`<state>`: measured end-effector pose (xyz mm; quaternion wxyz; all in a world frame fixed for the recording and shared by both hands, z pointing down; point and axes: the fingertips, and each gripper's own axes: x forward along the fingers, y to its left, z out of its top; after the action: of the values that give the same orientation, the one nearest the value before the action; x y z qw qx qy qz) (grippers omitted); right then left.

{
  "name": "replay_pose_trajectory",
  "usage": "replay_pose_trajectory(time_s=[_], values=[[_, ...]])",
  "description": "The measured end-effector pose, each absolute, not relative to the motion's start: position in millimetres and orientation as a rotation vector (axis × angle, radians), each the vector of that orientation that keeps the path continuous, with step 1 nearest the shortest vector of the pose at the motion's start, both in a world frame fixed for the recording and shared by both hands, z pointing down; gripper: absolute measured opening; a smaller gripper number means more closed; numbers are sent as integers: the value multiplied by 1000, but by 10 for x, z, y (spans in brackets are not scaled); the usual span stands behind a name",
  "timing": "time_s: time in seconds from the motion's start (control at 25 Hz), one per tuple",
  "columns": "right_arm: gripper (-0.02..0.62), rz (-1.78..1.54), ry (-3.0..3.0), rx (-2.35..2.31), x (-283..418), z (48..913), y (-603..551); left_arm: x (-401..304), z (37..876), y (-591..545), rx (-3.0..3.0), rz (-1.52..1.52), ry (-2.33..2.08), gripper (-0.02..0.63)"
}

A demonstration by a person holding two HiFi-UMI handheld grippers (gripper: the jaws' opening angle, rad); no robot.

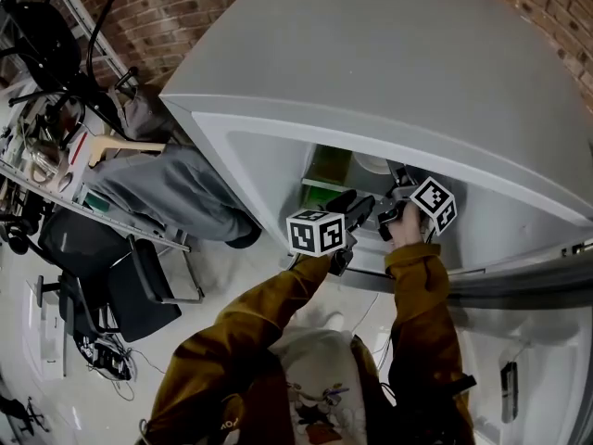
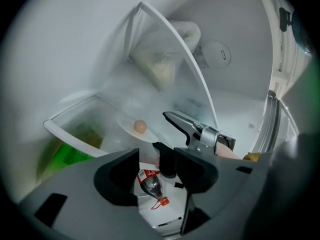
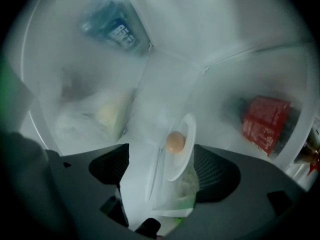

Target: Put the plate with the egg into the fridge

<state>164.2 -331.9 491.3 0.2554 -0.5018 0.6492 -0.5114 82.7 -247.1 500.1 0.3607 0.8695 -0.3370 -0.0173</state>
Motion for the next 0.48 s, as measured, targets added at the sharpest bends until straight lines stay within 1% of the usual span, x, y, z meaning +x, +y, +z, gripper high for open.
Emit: replay_pose_trajectory(time_s=[0.16, 0.48], values=[[399, -1401, 1766, -1299, 1620, 4883, -3287, 953, 4937, -2596, 2246, -38, -818, 202], [399, -1429, 1775, -1226, 1573, 4915, -3210, 1049, 5072, -2941, 2127, -41, -820, 202]])
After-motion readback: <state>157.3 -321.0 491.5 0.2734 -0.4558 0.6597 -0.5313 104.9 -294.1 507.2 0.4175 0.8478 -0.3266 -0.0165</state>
